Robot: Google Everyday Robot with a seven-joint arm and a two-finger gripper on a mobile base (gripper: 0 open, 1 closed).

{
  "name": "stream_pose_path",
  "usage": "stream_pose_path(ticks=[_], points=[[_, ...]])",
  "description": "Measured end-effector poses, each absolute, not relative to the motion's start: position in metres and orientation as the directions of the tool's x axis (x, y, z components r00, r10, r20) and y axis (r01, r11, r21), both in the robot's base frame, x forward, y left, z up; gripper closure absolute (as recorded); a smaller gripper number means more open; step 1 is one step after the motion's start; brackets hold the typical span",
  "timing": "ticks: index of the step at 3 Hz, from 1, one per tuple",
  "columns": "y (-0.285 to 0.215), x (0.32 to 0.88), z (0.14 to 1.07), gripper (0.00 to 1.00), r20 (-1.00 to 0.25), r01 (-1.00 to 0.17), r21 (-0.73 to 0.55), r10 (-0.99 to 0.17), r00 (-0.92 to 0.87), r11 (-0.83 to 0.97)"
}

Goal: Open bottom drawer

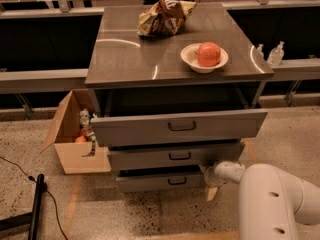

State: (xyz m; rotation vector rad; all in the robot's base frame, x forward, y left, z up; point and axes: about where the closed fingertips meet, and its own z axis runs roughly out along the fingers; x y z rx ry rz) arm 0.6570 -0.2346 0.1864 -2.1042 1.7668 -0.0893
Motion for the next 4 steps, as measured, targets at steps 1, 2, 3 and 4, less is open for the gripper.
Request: stream_pose_path(ticks=[1, 2, 3, 4], points=[[-0.2379, 0.6616, 0.1834, 0.18, -0.204, -0.941, -0.312, -0.959, 0.199, -0.129], [-0.2389, 0.6626, 0.1797, 0.37, -0.215, -0.949, -0.288, -0.957, 0.194, -0.128], [-0.2384, 0.6629, 0.1816, 0.22, -0.223, -0.953, -0.274, -0.955, 0.196, -0.132], [-0.2387, 0.6618, 0.1843, 0.01, -0.228, -0.955, -0.264, -0.953, 0.198, -0.135]])
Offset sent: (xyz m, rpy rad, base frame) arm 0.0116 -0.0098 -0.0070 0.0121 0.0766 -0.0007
